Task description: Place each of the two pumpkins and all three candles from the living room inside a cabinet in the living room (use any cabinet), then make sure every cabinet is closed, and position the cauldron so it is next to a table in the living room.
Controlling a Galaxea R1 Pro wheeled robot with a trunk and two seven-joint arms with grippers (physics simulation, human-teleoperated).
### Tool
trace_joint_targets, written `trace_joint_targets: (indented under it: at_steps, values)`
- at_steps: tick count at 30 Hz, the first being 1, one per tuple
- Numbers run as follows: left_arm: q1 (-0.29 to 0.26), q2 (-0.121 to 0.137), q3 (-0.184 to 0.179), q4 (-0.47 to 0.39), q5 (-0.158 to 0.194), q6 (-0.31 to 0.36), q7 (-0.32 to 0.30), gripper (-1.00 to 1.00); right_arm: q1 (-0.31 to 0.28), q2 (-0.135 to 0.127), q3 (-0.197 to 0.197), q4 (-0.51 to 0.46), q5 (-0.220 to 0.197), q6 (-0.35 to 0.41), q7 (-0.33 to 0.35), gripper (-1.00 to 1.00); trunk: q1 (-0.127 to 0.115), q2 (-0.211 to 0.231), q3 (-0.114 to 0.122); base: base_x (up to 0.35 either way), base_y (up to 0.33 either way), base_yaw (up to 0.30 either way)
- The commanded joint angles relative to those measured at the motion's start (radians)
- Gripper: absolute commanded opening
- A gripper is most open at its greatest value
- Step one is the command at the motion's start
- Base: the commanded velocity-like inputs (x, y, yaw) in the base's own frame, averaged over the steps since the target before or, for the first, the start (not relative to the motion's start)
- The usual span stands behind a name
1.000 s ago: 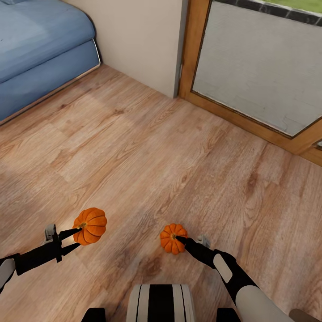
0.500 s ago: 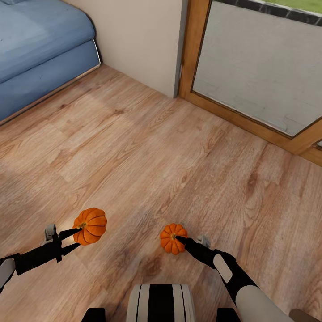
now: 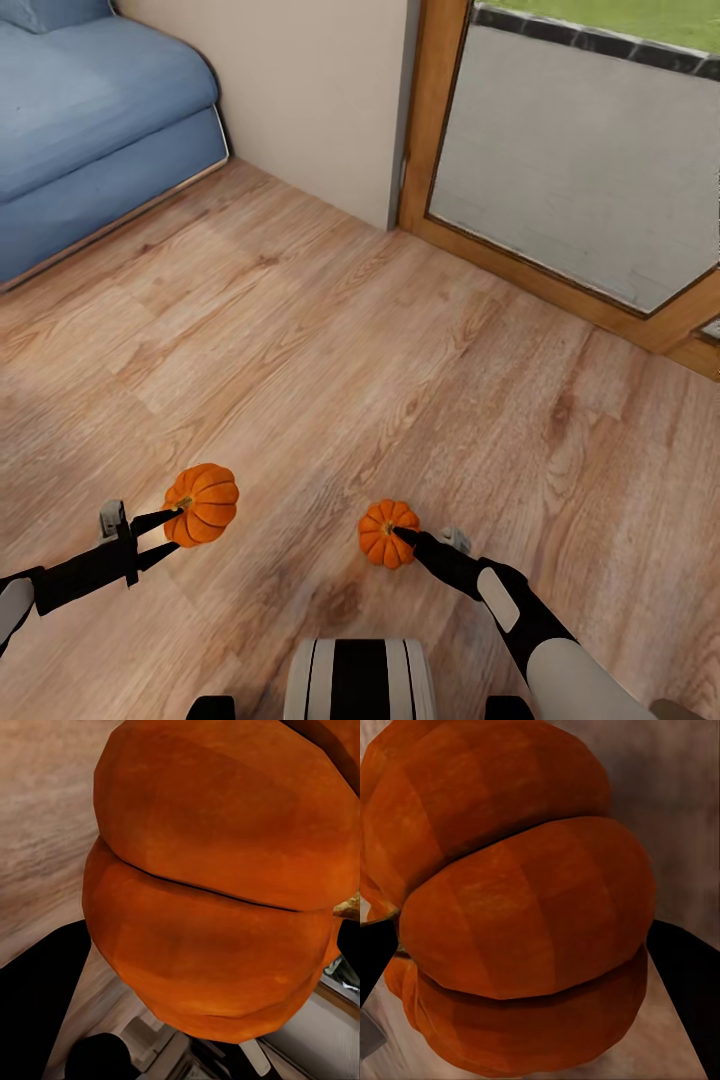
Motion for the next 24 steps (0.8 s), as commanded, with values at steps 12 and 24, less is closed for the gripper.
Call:
trace_joint_targets:
  at_steps: [12, 24]
  values:
    - [0.000, -0.004, -0.003, 0.000, -0.011, -0.002, 0.012, -1.00, 0.001, 0.002, 0.000, -0.012, -0.005, 0.007, 0.011, -1.00, -0.005, 0.003, 0.047, 0.000, 0.000, 0.000]
    - [0.000, -0.007, -0.003, 0.000, -0.014, -0.005, 0.017, -1.00, 0.002, -0.001, -0.013, -0.014, -0.039, 0.008, 0.175, -1.00, -0.011, 0.006, 0.093, 0.000, 0.000, 0.000]
